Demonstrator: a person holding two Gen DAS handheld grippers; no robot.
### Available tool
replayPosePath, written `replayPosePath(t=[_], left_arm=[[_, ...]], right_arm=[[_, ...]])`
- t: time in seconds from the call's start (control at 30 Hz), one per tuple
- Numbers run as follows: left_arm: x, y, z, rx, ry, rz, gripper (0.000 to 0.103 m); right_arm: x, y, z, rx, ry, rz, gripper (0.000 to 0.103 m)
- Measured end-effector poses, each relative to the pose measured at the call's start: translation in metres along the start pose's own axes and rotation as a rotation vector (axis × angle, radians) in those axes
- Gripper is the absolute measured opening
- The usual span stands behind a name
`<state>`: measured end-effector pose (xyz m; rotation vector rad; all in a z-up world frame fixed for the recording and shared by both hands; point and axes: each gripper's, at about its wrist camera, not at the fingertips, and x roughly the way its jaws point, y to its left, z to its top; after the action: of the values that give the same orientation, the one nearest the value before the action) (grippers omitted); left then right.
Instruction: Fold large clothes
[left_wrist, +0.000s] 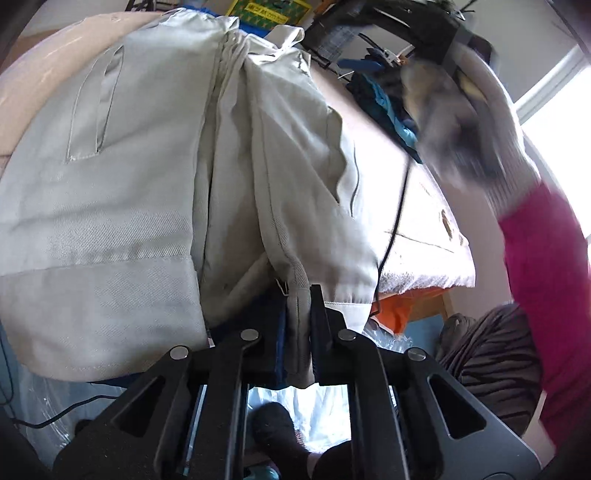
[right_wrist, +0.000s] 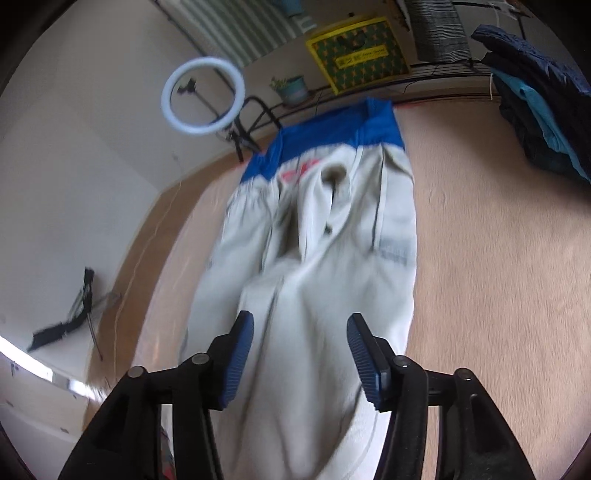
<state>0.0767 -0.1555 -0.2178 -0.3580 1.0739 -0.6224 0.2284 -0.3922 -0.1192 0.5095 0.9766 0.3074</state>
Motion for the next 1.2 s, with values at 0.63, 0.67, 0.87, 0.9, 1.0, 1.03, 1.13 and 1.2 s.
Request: replayPosePath(t=[0.63,0.67,0.87,0.9,1.0,1.03,1.13,1.2], left_arm=[[0.003,0.024,0.006,-0.058,0.042,-0.102,0.006],[0.003,0.027,0.007,-0.069,0.045,-0.108,0.006],[0.005,0.032,0.012,-0.075,0.057,-0.117,0.006],[0.006,0.033,0.012,-0.080,0.060,-0.120,0.006],[0.005,0.033,0.011,-0.077,0.059,-0.123,0.006],[0.004,0.034,0.012,-0.076,0.057,-0.124,0.006],[0.002,0.037,0.010,-0.087,0.049,-0.128,0.006],[0.000,0.036,0.008,-0.082,0.040,-0.125,0.006]], right_arm=[[0.144,0.055,0.116,-0.144,0.091,-0.107,0.000],[0.159,0.061,0.116,-0.172,0.115,-0.137,0.000],[0.210,0.059,0.104,-0.180,0.165,-0.193,0.002],[0.207,0.056,0.107,-0.168,0.174,-0.171,0.003],[0.175,0.049,0.113,-0.107,0.155,-0.056,0.020],[0.152,0.048,0.113,-0.093,0.114,-0.018,0.030],[0.092,0.047,0.104,-0.081,0.065,0.040,0.034],[0.044,0.047,0.082,-0.081,0.055,0.092,0.034]])
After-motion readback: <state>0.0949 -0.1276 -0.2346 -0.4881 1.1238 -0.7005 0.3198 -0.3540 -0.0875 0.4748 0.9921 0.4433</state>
